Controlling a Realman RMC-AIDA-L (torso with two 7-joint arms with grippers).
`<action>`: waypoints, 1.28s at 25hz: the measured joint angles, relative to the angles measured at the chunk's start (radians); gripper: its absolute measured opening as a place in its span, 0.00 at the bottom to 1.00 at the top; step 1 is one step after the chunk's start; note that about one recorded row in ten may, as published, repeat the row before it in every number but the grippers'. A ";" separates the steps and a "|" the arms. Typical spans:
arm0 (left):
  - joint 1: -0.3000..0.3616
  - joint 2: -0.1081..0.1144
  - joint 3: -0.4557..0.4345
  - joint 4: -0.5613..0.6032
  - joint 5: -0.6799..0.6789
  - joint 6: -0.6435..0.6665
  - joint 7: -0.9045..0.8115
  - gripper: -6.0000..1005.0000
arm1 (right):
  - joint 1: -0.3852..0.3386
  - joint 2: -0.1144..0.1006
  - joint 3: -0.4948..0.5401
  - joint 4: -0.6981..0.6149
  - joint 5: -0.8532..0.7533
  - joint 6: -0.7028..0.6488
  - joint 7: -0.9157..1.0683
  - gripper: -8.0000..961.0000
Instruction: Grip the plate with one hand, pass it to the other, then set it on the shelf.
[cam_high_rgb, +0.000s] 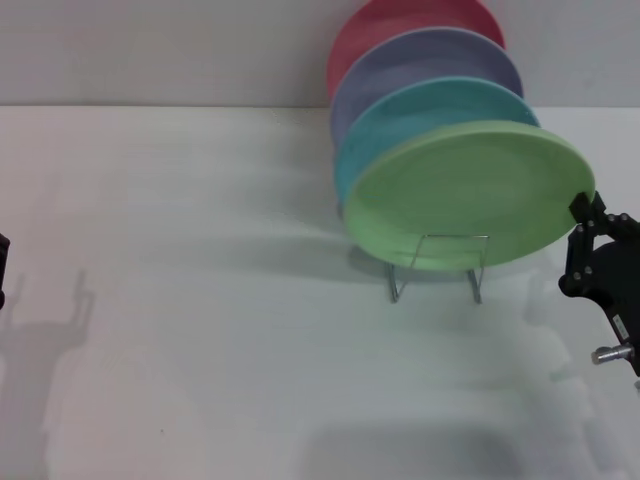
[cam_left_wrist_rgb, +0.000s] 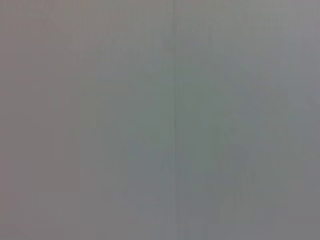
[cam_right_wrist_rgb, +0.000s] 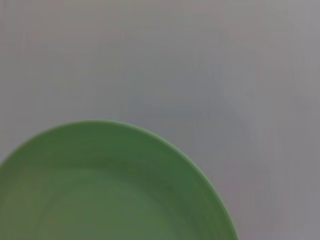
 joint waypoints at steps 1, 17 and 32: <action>0.000 0.000 0.000 0.000 0.000 0.000 0.000 0.69 | 0.000 0.000 0.000 0.000 0.000 0.000 0.000 0.01; -0.011 0.002 -0.008 0.004 0.000 0.007 0.000 0.69 | 0.011 0.003 0.016 -0.010 -0.003 0.086 0.009 0.07; -0.020 0.005 -0.013 0.012 0.000 0.008 0.008 0.68 | -0.150 -0.003 0.056 -0.084 -0.037 -0.371 0.214 0.39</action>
